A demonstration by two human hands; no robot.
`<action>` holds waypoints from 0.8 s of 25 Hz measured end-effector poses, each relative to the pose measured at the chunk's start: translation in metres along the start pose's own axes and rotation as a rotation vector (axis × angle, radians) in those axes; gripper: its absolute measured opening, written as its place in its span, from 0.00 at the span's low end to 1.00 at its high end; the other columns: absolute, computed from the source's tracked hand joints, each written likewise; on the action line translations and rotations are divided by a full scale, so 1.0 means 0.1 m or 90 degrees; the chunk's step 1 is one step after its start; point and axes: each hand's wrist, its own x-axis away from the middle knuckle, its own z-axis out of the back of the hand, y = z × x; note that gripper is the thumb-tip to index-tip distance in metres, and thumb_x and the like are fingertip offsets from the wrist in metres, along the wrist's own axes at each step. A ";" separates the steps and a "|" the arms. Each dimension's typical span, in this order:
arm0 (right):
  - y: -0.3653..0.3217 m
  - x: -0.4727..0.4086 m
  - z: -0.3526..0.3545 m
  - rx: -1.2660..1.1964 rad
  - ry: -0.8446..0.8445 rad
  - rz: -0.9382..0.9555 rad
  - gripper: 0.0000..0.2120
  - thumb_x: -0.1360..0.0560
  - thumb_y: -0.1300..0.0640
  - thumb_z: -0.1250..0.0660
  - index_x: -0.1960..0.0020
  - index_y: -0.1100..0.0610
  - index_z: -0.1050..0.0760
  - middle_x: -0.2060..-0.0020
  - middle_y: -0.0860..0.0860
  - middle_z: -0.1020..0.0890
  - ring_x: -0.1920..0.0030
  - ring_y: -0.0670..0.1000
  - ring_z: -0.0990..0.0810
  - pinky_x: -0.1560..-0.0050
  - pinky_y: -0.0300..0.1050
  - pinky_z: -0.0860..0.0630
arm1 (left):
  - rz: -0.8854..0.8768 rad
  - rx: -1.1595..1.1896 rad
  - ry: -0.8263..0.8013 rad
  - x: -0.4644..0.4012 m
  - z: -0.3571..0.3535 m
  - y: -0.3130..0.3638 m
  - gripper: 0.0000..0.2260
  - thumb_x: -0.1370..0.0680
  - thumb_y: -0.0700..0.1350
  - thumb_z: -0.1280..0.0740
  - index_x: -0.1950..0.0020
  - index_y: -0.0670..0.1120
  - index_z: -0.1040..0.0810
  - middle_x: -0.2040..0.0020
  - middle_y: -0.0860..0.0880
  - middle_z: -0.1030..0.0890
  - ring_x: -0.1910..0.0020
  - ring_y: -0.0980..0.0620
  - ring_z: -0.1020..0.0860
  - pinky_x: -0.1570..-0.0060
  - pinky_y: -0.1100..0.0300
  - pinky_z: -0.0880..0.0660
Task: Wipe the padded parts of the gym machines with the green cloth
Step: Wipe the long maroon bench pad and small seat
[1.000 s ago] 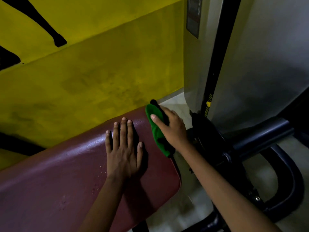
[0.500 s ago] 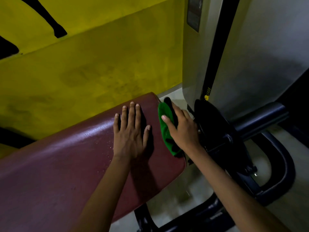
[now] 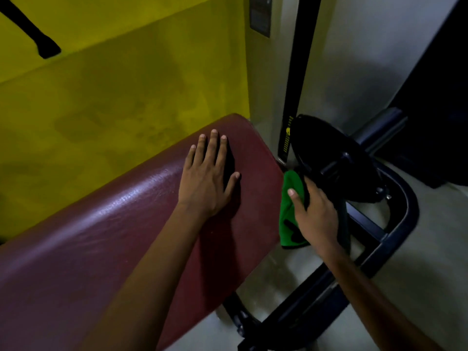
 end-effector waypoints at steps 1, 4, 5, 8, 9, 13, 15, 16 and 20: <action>0.02 0.26 -0.08 -0.077 0.026 -0.072 0.27 0.22 0.43 0.41 0.27 0.54 0.36 0.36 0.57 0.25 0.38 0.59 0.26 0.42 0.51 0.28 | -0.025 0.003 -0.003 0.03 0.00 -0.03 0.33 0.20 0.61 0.55 0.22 0.43 0.56 0.21 0.43 0.56 0.23 0.44 0.57 0.27 0.52 0.61; -0.07 0.94 -0.51 -0.290 0.079 -0.196 0.24 0.21 0.47 0.40 0.29 0.56 0.35 0.40 0.54 0.22 0.41 0.55 0.22 0.44 0.46 0.26 | -0.090 0.000 -0.025 0.14 0.03 -0.12 0.34 0.19 0.60 0.49 0.22 0.43 0.57 0.21 0.43 0.58 0.23 0.44 0.59 0.26 0.52 0.61; -0.16 1.04 -0.59 -0.325 0.090 -0.213 0.23 0.21 0.48 0.40 0.29 0.56 0.35 0.40 0.53 0.22 0.42 0.54 0.22 0.43 0.48 0.25 | -0.106 -0.002 -0.026 0.18 0.05 -0.16 0.34 0.20 0.59 0.48 0.22 0.43 0.56 0.21 0.44 0.58 0.23 0.44 0.59 0.26 0.52 0.60; -0.19 0.87 -0.63 -0.331 0.132 -0.253 0.25 0.20 0.47 0.41 0.28 0.56 0.37 0.38 0.54 0.23 0.40 0.55 0.23 0.41 0.50 0.26 | -0.161 -0.005 -0.039 0.22 0.08 -0.28 0.34 0.20 0.59 0.46 0.21 0.43 0.55 0.21 0.45 0.57 0.23 0.45 0.59 0.26 0.53 0.59; -0.18 0.78 -0.59 -0.312 0.145 -0.261 0.26 0.20 0.46 0.41 0.27 0.57 0.38 0.37 0.55 0.24 0.39 0.56 0.24 0.41 0.50 0.26 | -0.166 0.000 -0.044 0.23 0.08 -0.30 0.34 0.20 0.59 0.46 0.21 0.44 0.55 0.21 0.45 0.57 0.23 0.45 0.59 0.26 0.53 0.59; -0.28 0.99 -0.74 -0.304 0.160 -0.307 0.29 0.21 0.44 0.41 0.25 0.55 0.42 0.33 0.55 0.27 0.35 0.56 0.26 0.37 0.54 0.28 | -0.172 -0.010 -0.055 0.24 0.08 -0.26 0.35 0.20 0.61 0.46 0.22 0.43 0.56 0.21 0.44 0.58 0.23 0.45 0.59 0.25 0.52 0.59; -0.48 1.46 -0.94 -0.338 0.153 -0.285 0.29 0.21 0.46 0.40 0.25 0.56 0.41 0.34 0.54 0.26 0.36 0.55 0.25 0.38 0.49 0.27 | -0.176 -0.007 -0.063 0.24 0.10 -0.31 0.36 0.21 0.61 0.46 0.22 0.44 0.56 0.21 0.44 0.58 0.23 0.45 0.59 0.25 0.52 0.58; -0.55 1.62 -0.96 -0.352 0.161 -0.272 0.28 0.21 0.47 0.40 0.25 0.57 0.40 0.34 0.54 0.25 0.36 0.54 0.25 0.39 0.46 0.27 | -0.189 -0.002 -0.069 0.24 0.12 -0.33 0.36 0.21 0.61 0.45 0.22 0.44 0.56 0.21 0.44 0.58 0.23 0.45 0.59 0.25 0.52 0.58; -0.48 1.39 -0.92 -0.297 0.175 -0.316 0.27 0.21 0.46 0.40 0.26 0.55 0.40 0.33 0.53 0.27 0.36 0.55 0.27 0.40 0.47 0.29 | -0.252 0.011 -0.071 0.27 0.14 -0.44 0.35 0.21 0.60 0.44 0.22 0.43 0.53 0.21 0.44 0.56 0.23 0.45 0.58 0.25 0.53 0.57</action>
